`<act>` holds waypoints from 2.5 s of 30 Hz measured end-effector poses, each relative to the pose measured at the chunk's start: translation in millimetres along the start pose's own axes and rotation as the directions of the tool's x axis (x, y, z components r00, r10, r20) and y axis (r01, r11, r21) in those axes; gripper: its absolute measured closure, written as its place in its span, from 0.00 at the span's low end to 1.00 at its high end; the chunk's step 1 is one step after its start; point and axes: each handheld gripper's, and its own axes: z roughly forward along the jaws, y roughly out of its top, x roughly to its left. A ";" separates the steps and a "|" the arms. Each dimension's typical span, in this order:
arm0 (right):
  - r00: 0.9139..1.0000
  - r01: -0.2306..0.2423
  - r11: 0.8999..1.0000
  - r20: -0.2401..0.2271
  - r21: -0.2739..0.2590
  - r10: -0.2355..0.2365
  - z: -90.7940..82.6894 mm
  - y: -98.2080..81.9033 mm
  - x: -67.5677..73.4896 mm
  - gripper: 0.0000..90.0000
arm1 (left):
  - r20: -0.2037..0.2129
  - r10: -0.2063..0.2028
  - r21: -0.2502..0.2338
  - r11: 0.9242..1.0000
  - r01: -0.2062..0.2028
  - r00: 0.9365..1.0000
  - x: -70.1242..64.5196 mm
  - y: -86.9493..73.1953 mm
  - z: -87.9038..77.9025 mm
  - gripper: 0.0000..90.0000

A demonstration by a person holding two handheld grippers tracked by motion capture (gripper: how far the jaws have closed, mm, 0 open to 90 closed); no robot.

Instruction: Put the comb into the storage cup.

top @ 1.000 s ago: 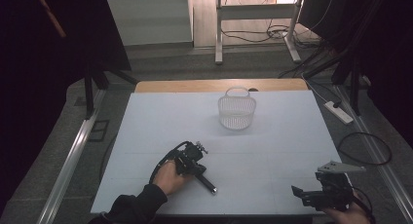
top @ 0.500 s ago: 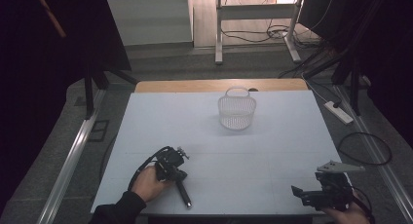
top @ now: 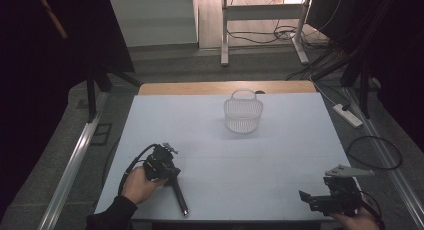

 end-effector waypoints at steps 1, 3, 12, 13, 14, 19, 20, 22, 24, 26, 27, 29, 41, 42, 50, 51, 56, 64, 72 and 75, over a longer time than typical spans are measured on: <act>1.000 0.000 1.000 0.000 0.000 0.000 0.1 0.0 -0.1 0.05 | -0.009 -0.013 -0.004 1.000 0.013 1.000 3.7 -2.3 -2.2 0.99; 1.000 -0.002 1.000 0.001 0.002 0.002 0.2 0.1 0.1 0.05 | -0.035 -0.036 -0.004 0.999 0.036 0.999 11.0 -7.2 -6.1 0.99; 1.000 0.000 1.000 0.002 0.002 0.000 0.3 0.3 0.2 0.05 | -0.115 -0.160 0.035 0.986 0.165 0.980 46.1 -27.5 -7.4 0.99; 1.000 0.000 1.000 0.002 0.002 0.000 0.3 0.3 0.2 0.05 | -0.113 -0.171 0.041 0.983 0.177 0.979 49.5 -28.7 -6.2 0.99; 1.000 -0.001 1.000 0.002 0.003 0.001 0.4 0.3 0.2 0.05 | -0.116 -0.180 0.047 0.981 0.187 0.977 52.2 -29.0 -4.1 0.99; 1.000 0.000 1.000 0.002 0.003 0.000 0.6 0.6 0.3 0.05 | -0.128 -0.177 0.064 0.980 0.186 0.976 57.6 -21.4 4.8 0.99; 1.000 0.000 1.000 0.002 0.003 0.000 0.6 0.5 0.3 0.05 | -0.136 -0.169 0.071 0.981 0.180 0.976 57.2 -18.7 6.2 0.99; 1.000 -0.001 1.000 0.001 0.004 0.001 0.7 0.6 0.0 0.05 | -0.148 -0.161 0.068 0.983 0.173 0.976 55.1 -13.2 8.3 0.99; 1.000 -0.001 1.000 0.001 0.004 0.001 0.7 0.5 -0.1 0.05 | -0.155 -0.152 0.069 0.984 0.164 0.976 53.6 -7.3 10.9 0.99; 1.000 -0.001 1.000 0.001 0.004 0.001 0.6 0.5 -0.1 0.05 | -0.158 -0.142 0.063 0.986 0.153 0.977 51.3 -0.8 13.8 0.99; 1.000 -0.001 1.000 0.000 0.003 0.001 0.6 0.5 0.0 0.05 | -0.164 -0.135 0.063 0.987 0.147 0.977 49.7 2.9 15.5 0.99; 1.000 -0.001 1.000 0.000 0.004 0.001 0.6 0.5 -0.1 0.05 | -0.157 -0.124 0.059 0.989 0.134 0.980 46.6 10.6 18.8 0.99; 1.000 -0.002 1.000 0.000 0.001 0.002 0.3 0.3 -0.6 0.05 | -0.106 -0.021 0.059 0.998 0.028 0.994 18.0 57.2 40.9 0.99; 1.000 -0.003 1.000 0.000 0.001 0.003 0.3 0.3 -0.6 0.05 | -0.091 -0.022 0.056 0.998 0.027 0.996 16.0 59.3 42.7 0.99; 1.000 -0.001 1.000 -0.001 0.001 0.001 0.3 0.3 -0.5 0.05 | -0.080 0.014 0.050 0.999 -0.010 0.997 5.8 67.5 46.6 0.99; 1.000 -0.002 1.000 -0.001 0.001 0.002 0.3 0.3 -0.5 0.05 | -0.079 0.008 0.043 0.999 -0.004 0.997 6.2 67.2 45.7 0.99; 1.000 -0.005 1.000 -0.001 0.003 0.005 0.3 0.3 -0.8 0.05 | -0.061 0.015 0.004 1.000 -0.015 0.998 3.7 63.9 28.9 0.99; 1.000 -0.003 1.000 0.001 0.000 0.003 0.2 0.3 -0.4 0.05 | -0.021 0.036 -0.031 0.999 -0.037 0.999 -8.4 46.6 5.4 0.94; 1.000 -0.004 1.000 0.003 -0.002 0.004 -0.1 0.2 -0.3 0.05 | -0.024 -0.016 -0.052 0.999 0.015 1.000 -9.8 24.4 -4.7 0.72; 1.000 -0.006 1.000 0.003 -0.001 0.006 -0.1 0.3 -0.4 0.05 | -0.037 -0.036 -0.069 0.997 0.033 0.999 -12.0 16.4 -9.0 0.61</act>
